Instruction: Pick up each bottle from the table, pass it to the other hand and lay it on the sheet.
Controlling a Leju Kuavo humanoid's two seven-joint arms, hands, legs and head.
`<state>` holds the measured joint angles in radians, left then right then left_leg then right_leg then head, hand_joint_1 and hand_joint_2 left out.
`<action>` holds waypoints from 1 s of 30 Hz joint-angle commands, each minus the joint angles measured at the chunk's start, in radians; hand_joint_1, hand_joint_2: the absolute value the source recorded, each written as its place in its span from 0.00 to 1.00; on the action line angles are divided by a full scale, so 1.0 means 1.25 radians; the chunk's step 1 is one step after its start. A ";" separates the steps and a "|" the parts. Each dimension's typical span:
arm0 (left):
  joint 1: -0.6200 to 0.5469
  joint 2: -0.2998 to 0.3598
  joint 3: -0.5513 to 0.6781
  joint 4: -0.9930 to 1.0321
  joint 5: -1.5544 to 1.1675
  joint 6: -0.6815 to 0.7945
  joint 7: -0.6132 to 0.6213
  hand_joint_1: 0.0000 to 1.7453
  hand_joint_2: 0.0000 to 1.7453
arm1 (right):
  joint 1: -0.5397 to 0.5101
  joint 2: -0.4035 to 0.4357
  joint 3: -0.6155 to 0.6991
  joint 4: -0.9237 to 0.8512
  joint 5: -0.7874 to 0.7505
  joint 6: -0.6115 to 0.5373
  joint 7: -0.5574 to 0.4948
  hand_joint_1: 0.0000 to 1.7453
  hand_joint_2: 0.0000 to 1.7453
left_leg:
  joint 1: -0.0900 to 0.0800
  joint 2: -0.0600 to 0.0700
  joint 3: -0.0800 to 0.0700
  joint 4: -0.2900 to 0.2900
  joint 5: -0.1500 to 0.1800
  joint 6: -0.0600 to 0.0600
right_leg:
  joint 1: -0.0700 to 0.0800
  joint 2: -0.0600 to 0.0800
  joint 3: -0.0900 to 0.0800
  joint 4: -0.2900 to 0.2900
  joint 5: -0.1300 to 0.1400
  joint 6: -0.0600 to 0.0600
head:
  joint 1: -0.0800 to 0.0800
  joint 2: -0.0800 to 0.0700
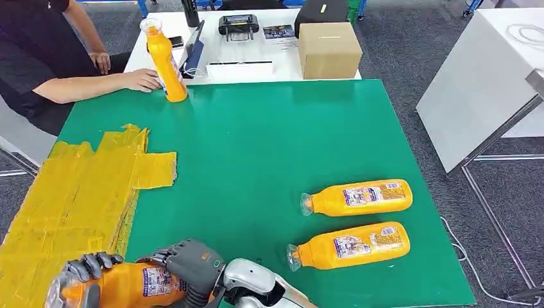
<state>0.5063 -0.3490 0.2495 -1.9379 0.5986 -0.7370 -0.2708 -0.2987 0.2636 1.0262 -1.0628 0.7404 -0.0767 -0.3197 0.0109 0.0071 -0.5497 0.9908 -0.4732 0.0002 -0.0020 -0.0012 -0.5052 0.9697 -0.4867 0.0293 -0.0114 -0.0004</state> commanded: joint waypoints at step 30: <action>-0.023 0.000 0.061 -0.073 -0.345 0.221 -0.271 1.00 1.00 | 0.163 -0.075 -0.125 -0.318 0.002 -0.124 -0.026 0.00 0.00 | 0.000 -0.003 0.002 -0.001 0.000 0.001 | 0.000 -0.003 0.003 -0.002 0.000 0.000 | 0.000 0.000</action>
<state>0.5488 -0.3529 0.2781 -2.0081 0.3725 -0.6243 -0.4800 -0.1877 0.2075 0.8957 -1.3415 0.7549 -0.2304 -0.3334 0.0109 0.0078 -0.5495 0.9908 -0.4733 0.0003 -0.0020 -0.0009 -0.5055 0.9696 -0.4868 0.0292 -0.0114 -0.0004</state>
